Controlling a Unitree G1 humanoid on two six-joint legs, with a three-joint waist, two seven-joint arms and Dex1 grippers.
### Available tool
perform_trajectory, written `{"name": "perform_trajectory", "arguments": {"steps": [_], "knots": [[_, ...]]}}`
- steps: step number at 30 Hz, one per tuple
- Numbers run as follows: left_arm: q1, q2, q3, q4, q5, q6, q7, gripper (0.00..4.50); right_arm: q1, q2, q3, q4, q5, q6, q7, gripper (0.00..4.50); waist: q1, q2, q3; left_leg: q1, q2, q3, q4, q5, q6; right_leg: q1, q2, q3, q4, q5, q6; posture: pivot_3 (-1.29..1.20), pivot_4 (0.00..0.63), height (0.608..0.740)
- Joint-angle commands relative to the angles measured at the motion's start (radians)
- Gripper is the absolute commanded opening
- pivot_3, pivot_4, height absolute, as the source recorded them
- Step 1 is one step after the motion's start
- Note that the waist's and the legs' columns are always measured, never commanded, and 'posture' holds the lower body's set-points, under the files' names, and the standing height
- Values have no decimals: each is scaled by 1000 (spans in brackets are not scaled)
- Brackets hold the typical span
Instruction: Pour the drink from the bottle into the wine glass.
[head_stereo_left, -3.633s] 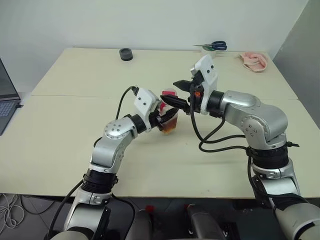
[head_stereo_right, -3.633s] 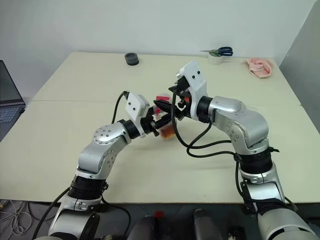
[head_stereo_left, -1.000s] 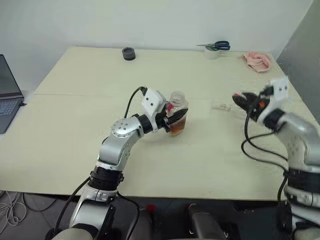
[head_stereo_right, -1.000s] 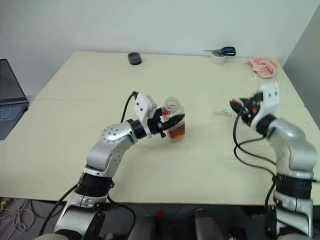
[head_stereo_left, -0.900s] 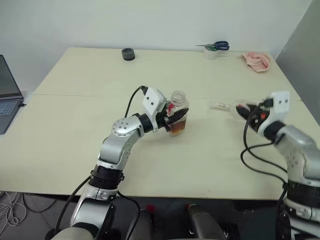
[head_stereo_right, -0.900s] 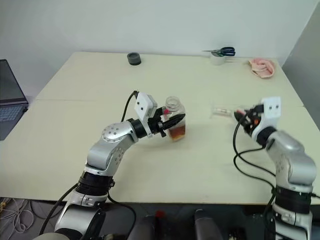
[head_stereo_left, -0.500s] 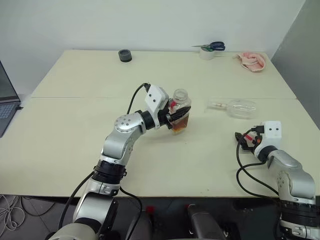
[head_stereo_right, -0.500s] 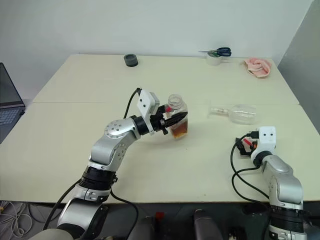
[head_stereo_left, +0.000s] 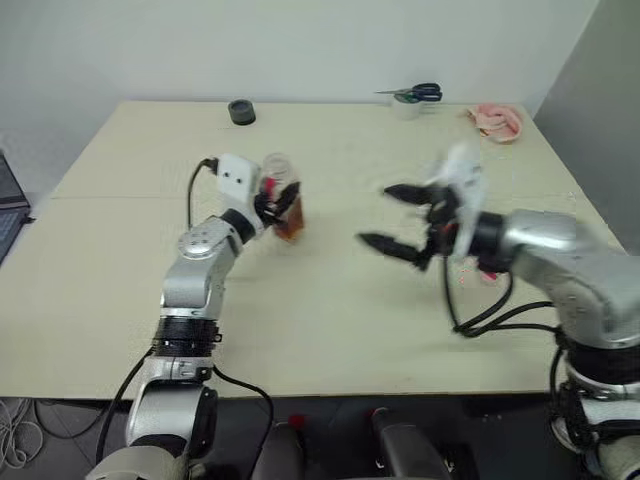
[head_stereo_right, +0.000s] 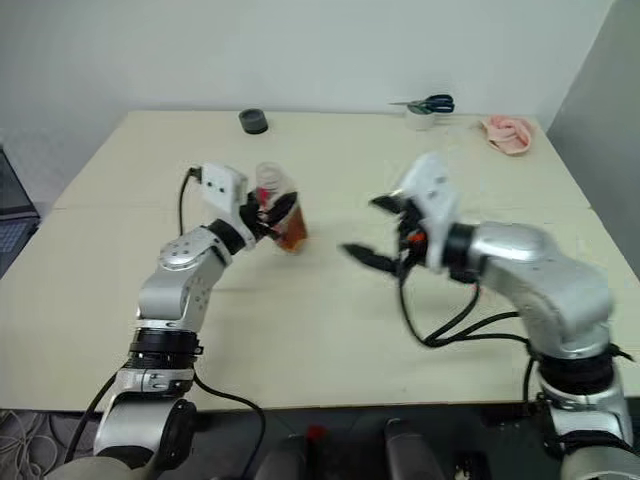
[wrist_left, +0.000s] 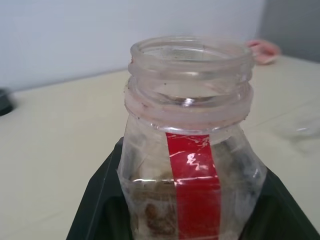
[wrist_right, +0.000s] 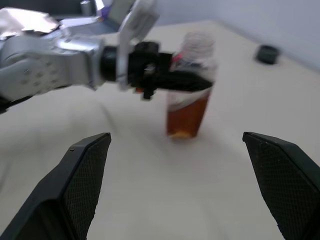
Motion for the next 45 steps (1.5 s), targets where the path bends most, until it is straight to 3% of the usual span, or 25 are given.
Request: {"name": "perform_trajectory", "arguments": {"steps": [1, 11, 19, 20, 27, 30, 36, 41, 45], "knots": [[-50, 28, 70, 28, 0, -63, 54, 1817, -19, 40, 80, 26, -52, -41, -19, 4500, 12, 0, 0, -2, -2, 2, 1, 0, 0, -2, -2, 1, 0, 0, 0, 0, 150, 740], [15, 24, 127, 79, -9, -108, 99, 1817, -90, 167, 173, 169, -172, -119, -51, 4500, 45, 0, 0, -8, -7, 0, 2, 0, -1, -5, -13, -5, 0, 3, -1, 0, 150, 740], [65, 18, 138, 18, -31, -82, 117, 4399, -94, 172, 167, 204, -201, -127, -38, 4500, 42, 0, 0, -7, -6, -1, 2, 0, -1, -5, -11, -5, 1, 3, -2, 0, 150, 740], [72, 21, 139, 7, -32, -76, 121, 4481, -97, 174, 163, 211, -202, -127, -38, 4500, 42, 0, 0, -7, -6, -1, 2, 0, -1, -5, -10, -5, 1, 3, -2, 0, 150, 740], [188, 52, 161, -141, -45, -1, 139, 4481, -101, 158, 135, 243, -212, -147, -20, 4500, 40, 0, 0, -7, -6, -1, 2, 0, -1, -5, -10, -5, 1, 3, -2, 0, 150, 740], [317, 60, 189, -273, -77, 38, 123, 4481, -60, 125, 94, 235, -212, -153, -25, 4500, 39, 0, 0, -7, -5, -1, 2, 0, -1, -5, -10, -5, 1, 3, -2, 0, 150, 740], [602, 87, 251, -504, -168, 60, 21, 4481, 86, 115, -122, 212, -159, -107, -108, 4500, 41, -1, 0, -7, -5, 0, 1, 0, -1, -4, -12, -4, 1, 2, -2, 0, 150, 740], [593, 100, 109, -615, -217, 97, -93, 4481, 129, 233, -305, 280, -119, -53, -273, 4500, 47, -1, -1, -5, -6, 0, 2, 1, 0, -2, -10, -5, 0, 0, 1, 0, 150, 740], [488, 141, -92, -608, -102, 63, -177, 4481, 136, 374, -449, 347, -83, -81, -425, 4500, 38, -1, -1, 3, -5, 2, 0, 1, 1, 4, -8, -1, -1, 0, 2, 0, 150, 740]]}}
